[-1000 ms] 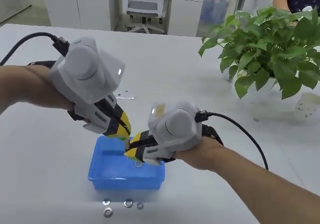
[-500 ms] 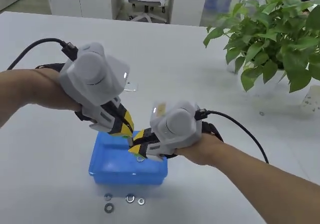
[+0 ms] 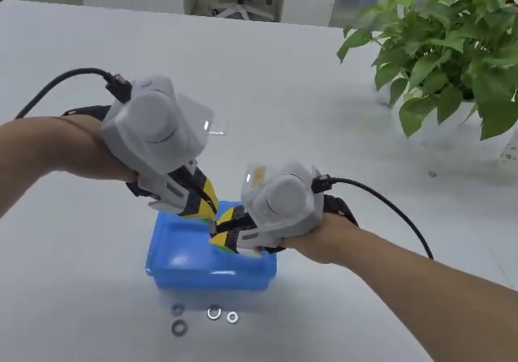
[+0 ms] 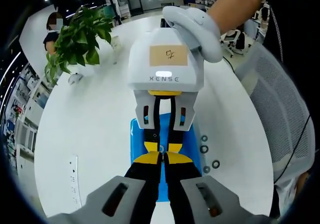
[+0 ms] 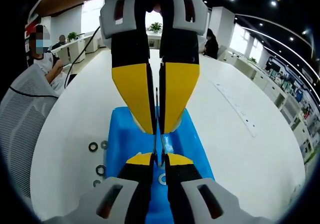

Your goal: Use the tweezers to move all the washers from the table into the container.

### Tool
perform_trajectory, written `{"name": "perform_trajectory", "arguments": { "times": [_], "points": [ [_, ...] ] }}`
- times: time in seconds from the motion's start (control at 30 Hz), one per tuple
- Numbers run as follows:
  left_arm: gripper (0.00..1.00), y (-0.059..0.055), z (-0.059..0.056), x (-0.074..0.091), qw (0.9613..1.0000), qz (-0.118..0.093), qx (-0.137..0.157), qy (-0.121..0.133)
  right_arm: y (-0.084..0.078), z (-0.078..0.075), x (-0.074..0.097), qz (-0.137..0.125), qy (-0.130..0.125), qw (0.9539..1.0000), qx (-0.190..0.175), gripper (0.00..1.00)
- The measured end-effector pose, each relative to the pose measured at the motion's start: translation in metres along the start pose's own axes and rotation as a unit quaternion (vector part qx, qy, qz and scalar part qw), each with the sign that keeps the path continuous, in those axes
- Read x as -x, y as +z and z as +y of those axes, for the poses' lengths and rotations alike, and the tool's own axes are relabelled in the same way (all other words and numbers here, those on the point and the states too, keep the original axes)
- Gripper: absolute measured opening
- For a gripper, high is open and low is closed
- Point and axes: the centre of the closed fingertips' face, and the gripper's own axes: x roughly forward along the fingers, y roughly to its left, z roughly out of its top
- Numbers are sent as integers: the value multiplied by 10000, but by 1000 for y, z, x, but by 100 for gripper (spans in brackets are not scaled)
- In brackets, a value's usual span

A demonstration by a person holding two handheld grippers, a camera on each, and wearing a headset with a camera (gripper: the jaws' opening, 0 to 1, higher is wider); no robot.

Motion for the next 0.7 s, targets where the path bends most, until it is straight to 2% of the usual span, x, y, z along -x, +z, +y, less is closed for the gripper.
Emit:
{"name": "perform_trajectory", "arguments": {
  "times": [0.7],
  "points": [
    [6, -2, -2, -7, 10000, -12, 10, 25, -7, 2, -3, 69, 37, 9999, 71, 11]
  ]
}}
